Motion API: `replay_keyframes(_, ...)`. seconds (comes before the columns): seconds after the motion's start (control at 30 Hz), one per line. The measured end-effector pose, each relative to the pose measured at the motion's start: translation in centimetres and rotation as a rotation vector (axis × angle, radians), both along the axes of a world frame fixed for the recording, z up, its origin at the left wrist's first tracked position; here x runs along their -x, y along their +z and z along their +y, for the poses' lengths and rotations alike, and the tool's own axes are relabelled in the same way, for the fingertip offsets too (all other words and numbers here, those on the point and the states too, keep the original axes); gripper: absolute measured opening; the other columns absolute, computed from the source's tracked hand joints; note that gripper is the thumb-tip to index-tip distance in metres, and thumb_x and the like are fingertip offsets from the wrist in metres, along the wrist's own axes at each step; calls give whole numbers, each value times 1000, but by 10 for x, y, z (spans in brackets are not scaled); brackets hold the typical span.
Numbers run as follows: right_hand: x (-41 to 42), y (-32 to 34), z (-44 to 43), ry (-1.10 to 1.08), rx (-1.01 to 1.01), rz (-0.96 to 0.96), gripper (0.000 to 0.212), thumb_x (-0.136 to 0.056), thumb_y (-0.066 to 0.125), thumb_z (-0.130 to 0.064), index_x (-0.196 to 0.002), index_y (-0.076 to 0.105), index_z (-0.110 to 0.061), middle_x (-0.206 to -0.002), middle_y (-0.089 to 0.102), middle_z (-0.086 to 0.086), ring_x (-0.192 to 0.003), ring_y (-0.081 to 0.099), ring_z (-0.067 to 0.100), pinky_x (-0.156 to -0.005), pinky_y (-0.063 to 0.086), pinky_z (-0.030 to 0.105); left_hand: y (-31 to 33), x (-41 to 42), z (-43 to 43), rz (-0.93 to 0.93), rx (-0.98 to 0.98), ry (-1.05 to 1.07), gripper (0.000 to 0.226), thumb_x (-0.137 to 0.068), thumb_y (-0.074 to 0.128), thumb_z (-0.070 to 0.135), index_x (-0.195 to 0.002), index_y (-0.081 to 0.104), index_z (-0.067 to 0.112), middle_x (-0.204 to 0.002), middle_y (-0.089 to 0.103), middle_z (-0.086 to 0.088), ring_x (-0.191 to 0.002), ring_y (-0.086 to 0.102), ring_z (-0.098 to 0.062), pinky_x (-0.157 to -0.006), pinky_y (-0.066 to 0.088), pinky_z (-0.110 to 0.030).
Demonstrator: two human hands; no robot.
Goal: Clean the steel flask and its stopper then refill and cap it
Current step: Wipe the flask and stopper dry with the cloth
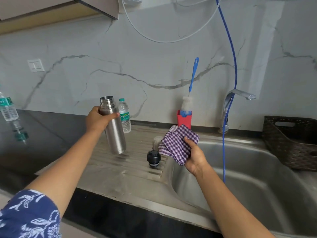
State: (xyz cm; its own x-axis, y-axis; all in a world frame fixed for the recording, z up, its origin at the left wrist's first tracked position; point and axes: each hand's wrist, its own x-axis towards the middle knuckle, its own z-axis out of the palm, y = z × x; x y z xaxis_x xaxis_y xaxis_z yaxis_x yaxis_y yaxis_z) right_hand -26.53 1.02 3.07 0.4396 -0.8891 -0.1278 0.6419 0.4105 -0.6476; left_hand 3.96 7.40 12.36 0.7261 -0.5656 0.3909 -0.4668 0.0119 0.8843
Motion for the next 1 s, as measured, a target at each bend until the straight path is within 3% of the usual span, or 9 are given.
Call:
replay_keyframes(0.23, -5, -1, 3, 12, -1, 42, 16, -94, 56, -16, -107, 60, -6, -99, 72, 15, -98, 66, 32, -89, 52, 47, -18, -1, -11, 11, -38, 7, 47, -63, 87, 31, -98, 59, 18, -96, 66, 1, -90, 64, -20, -77, 51, -33)
replay_keyframes(0.37, -7, -2, 5, 16, 2, 42, 16, -94, 56, -15, -107, 59, -7, -102, 70, 16, -101, 65, 33, -91, 51, 48, -25, 0, -16, 10, -46, 1, 50, -61, 88, 32, -99, 59, 18, -99, 67, 1, -91, 65, -20, -84, 54, -40)
replay_keyframes(0.73, -9, -3, 12, 22, 18, 5, 14, -94, 56, -15, -105, 59, -7, -90, 74, 12, -93, 67, 30, -82, 55, 44, -25, -3, -19, 30, -67, -43, 51, -64, 87, 34, -103, 57, 19, -103, 64, 1, -98, 63, -22, -86, 51, -38)
replay_keyframes(0.8, -7, -2, 13, -4, 17, -13, 15, -94, 55, -14, -106, 60, -7, -94, 73, 12, -93, 66, 30, -84, 54, 44, -27, -4, -17, 53, -69, -58, 61, -59, 88, 42, -107, 57, 18, -106, 65, 2, -103, 63, -23, -90, 52, -41)
replay_keyframes(0.87, -4, 0, 12, -36, 12, -35, 15, -95, 54, -14, -107, 60, -6, -98, 70, 13, -92, 66, 29, -85, 53, 44, -30, -2, -15, 75, -81, -54, 93, -48, 86, 61, -122, 54, 15, -119, 63, -2, -113, 59, -23, -96, 49, -45)
replay_keyframes(0.93, -1, 2, 10, -73, 4, -57, 17, -95, 53, -14, -109, 59, -7, -101, 69, 13, -92, 66, 28, -86, 53, 43, -31, 12, -6, -36, -56, 94, 112, -54, 82, 65, -143, 37, 15, -142, 46, -10, -133, 39, -28, -109, 35, -49)
replay_keyframes(1.0, 3, 1, 7, -110, -7, -66, 20, -95, 54, -15, -113, 58, -7, -105, 69, 12, -94, 66, 27, -87, 53, 43, -33, 36, 4, -328, 162, 238, 93, -73, 77, 51, -145, 35, 12, -145, 38, -16, -135, 29, -31, -111, 26, -41)
